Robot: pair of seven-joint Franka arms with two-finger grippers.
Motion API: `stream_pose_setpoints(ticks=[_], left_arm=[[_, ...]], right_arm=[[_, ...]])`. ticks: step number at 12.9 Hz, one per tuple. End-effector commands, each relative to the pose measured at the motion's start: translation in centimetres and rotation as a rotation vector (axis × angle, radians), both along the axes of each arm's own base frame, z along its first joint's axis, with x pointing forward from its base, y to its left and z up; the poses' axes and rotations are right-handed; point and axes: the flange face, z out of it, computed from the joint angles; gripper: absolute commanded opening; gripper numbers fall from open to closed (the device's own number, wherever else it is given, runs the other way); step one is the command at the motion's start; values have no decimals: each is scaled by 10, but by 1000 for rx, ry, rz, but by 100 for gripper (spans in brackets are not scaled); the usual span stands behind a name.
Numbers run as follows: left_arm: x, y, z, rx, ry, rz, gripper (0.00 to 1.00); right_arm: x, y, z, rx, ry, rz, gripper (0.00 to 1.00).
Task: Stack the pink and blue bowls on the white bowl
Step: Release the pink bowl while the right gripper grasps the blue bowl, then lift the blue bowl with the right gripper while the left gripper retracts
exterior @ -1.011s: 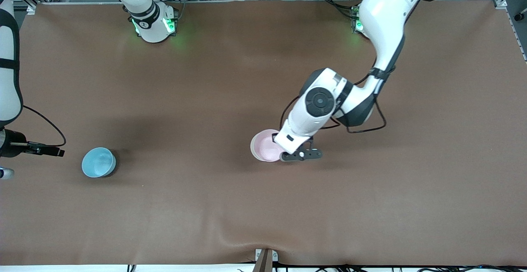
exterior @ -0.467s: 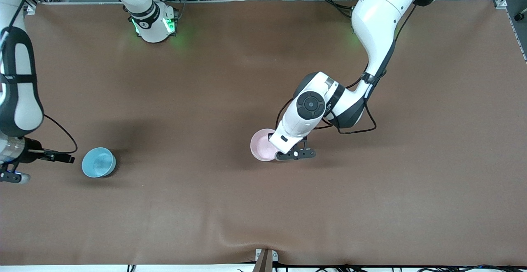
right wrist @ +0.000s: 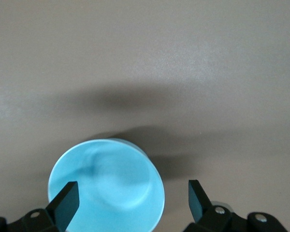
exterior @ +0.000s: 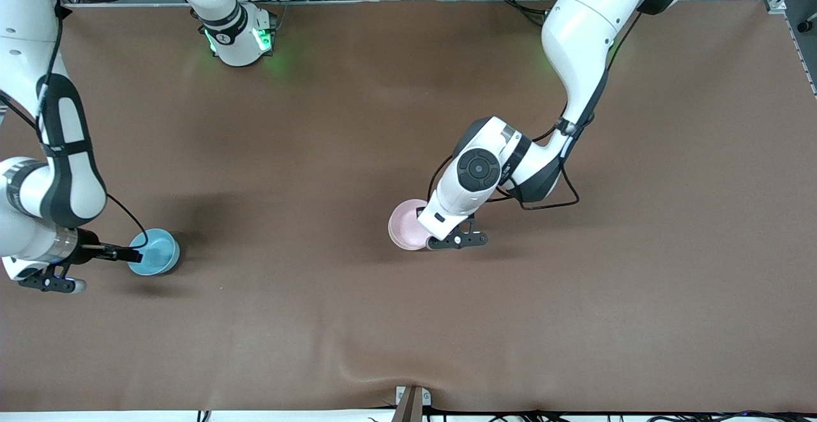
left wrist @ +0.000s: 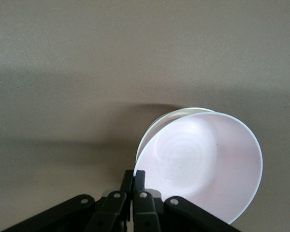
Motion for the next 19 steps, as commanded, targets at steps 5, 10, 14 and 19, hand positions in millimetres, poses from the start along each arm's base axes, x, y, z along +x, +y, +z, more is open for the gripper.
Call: stream_pose_setpoints(ticks=[5,10,14,19], left_arm=[[4,-9,-21,-62,-28,26,0],[6,-7,-22,-63,-30,29,99],[12,2,20,-55,-40,41,100],[50,90,120,-15,-59,125,100]], right_arm=[[-15,-5,-24,-9,-18,19,22],[-20,-6,-32,-7,-14,14,0],[-18,-2,-30,-3,-18,15,0],[-11,14,-4,5,-26,23,0]])
